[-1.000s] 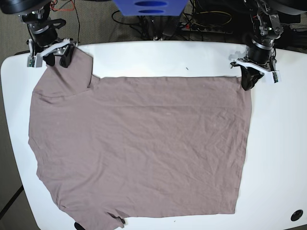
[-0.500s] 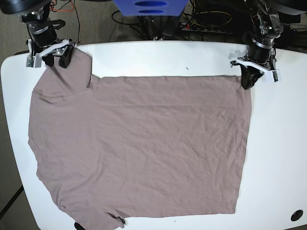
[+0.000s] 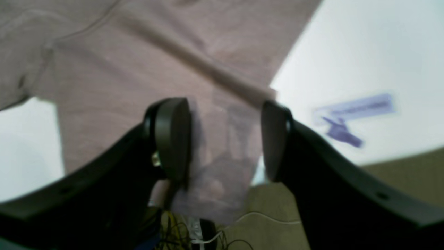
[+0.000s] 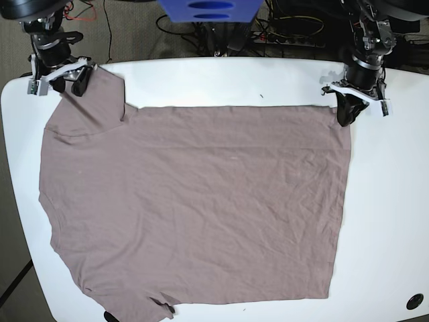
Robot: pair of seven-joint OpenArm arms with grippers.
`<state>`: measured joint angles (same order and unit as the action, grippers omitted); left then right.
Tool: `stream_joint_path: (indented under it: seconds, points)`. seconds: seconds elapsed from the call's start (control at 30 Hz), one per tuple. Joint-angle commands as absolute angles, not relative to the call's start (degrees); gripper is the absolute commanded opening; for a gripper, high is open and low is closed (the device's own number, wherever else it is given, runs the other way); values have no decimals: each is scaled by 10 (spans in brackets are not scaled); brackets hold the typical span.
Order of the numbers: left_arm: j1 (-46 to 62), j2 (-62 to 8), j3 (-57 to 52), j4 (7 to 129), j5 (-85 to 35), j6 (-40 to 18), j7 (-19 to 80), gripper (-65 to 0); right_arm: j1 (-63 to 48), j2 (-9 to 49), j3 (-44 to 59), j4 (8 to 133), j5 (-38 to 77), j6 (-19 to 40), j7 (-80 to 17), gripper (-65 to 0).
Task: Fold the T-shirt properly
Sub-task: 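Adjust the right gripper's grip on the sleeve-side shoulder corner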
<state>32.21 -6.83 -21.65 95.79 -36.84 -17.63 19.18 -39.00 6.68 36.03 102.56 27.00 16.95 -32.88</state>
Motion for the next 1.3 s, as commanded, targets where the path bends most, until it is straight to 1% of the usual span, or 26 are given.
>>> stream_joint_path:
  seconds: [0.0,0.5,0.97,1.23,1.27]
  points:
    - [328,-71,-216,957,-350,-166,227,-648,-389,71,369,1024,267,167,-327,-322]
    - [330,-71,-216,960,-357,-168,224,-650,-374,70,361,994,267,176,-329,-321]
    - [333,-69,-216,961,-361,-170,215,-649,-337,73,378,977,263,208,-377,-318]
    - [336,-68,-217,963,-362,-169,213,-648,-318,73,397,978,270,236,-402,-314]
    - [334,-69,-218,963,-364,-170,209,-648,-314,74,410,979,285,259,-411,-316]
